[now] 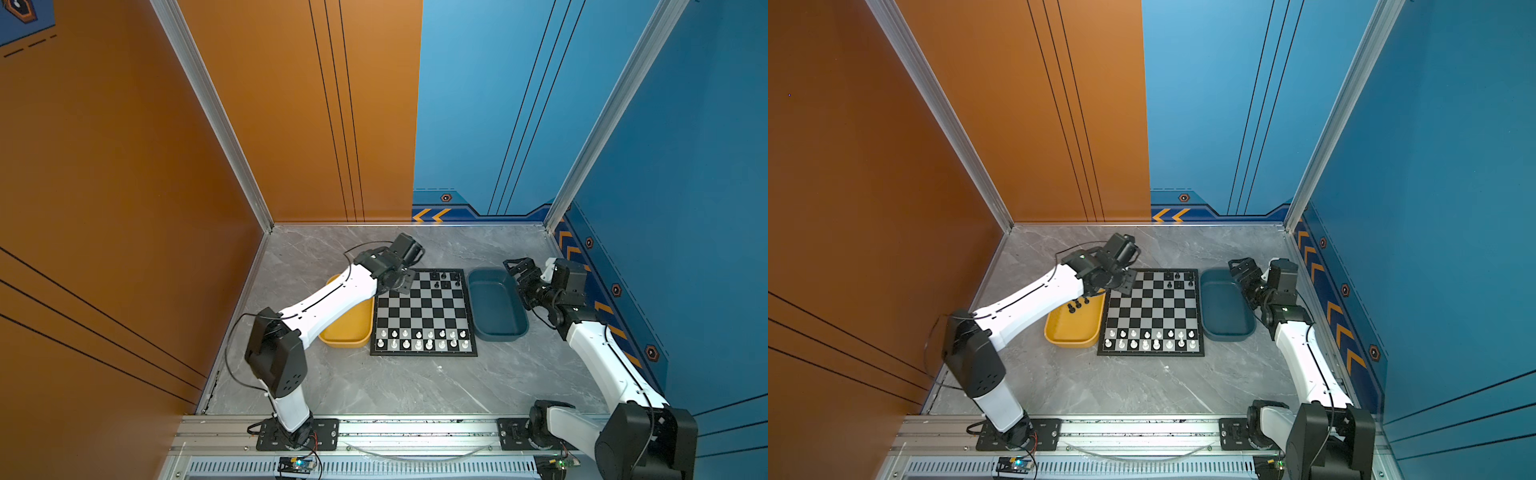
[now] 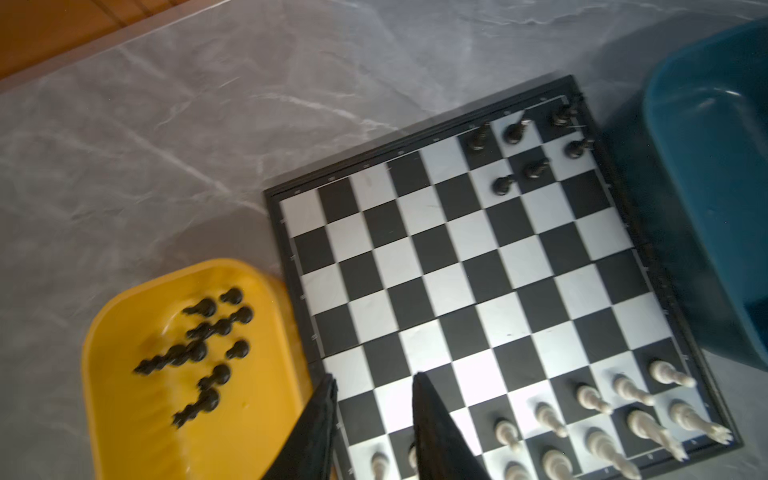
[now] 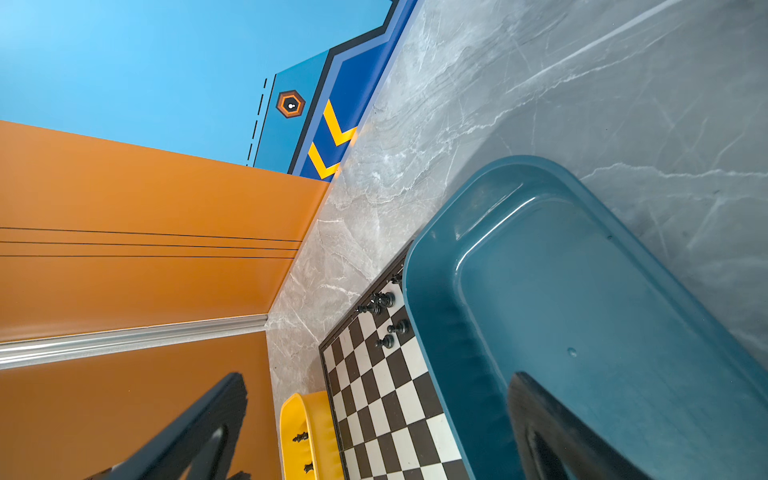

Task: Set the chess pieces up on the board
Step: 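Move the empty left gripper back over the yellow tray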

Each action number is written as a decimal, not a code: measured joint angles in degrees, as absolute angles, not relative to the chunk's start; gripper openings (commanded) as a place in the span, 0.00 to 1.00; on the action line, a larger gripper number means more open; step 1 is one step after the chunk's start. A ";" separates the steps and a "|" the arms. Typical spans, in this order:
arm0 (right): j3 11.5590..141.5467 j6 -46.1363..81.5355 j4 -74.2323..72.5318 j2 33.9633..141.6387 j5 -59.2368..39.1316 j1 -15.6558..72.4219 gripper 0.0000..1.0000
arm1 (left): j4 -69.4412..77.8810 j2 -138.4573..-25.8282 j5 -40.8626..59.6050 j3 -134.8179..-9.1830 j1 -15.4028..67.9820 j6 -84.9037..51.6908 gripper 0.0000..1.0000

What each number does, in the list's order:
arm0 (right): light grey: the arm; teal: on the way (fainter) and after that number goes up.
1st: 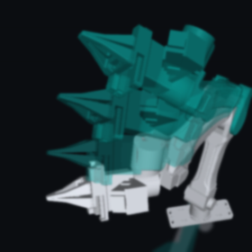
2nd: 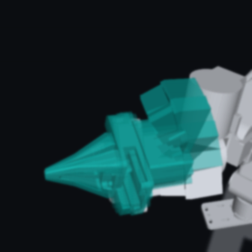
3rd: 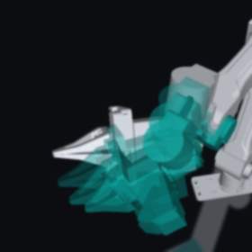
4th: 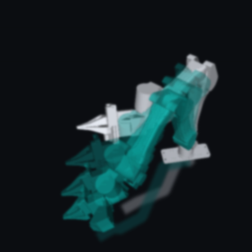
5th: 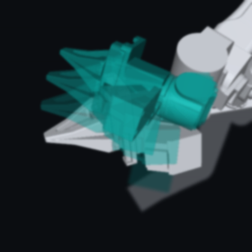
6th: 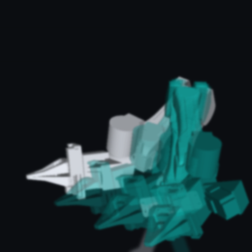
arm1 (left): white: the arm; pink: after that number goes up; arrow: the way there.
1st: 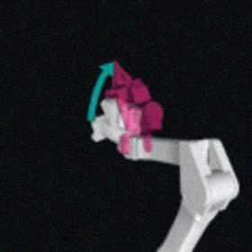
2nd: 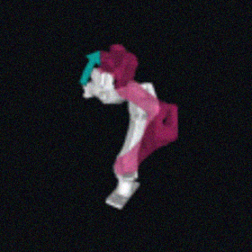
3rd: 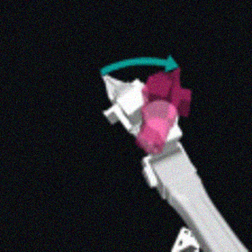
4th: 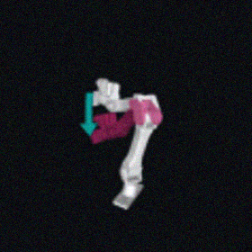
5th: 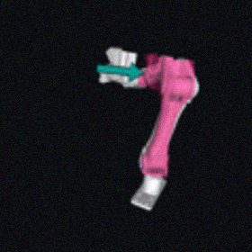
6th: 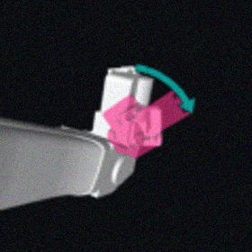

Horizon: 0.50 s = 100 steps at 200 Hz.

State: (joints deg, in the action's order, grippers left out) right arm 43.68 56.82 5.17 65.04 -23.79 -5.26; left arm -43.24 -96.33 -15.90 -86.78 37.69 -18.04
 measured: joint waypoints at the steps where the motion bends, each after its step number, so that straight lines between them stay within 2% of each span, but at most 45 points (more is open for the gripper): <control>1: 43.68 56.80 5.17 65.04 -23.79 -5.23 1.00 | -43.18 -95.98 -15.92 -86.32 37.28 -18.11 0.33; 39: 43.68 56.82 5.17 65.04 -23.79 -4.40 1.00 | -41.71 -89.19 -16.80 -74.37 27.09 -21.39 0.34; 100: 43.94 56.82 5.17 65.56 -23.77 -3.92 1.00 | -39.86 -88.29 -16.80 -65.95 19.20 -23.79 0.40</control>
State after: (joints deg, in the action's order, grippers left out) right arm 43.94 56.82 5.17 65.56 -23.77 -3.92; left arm -39.86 -88.29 -16.80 -65.95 19.20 -23.79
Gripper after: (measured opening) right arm 0.998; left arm 0.389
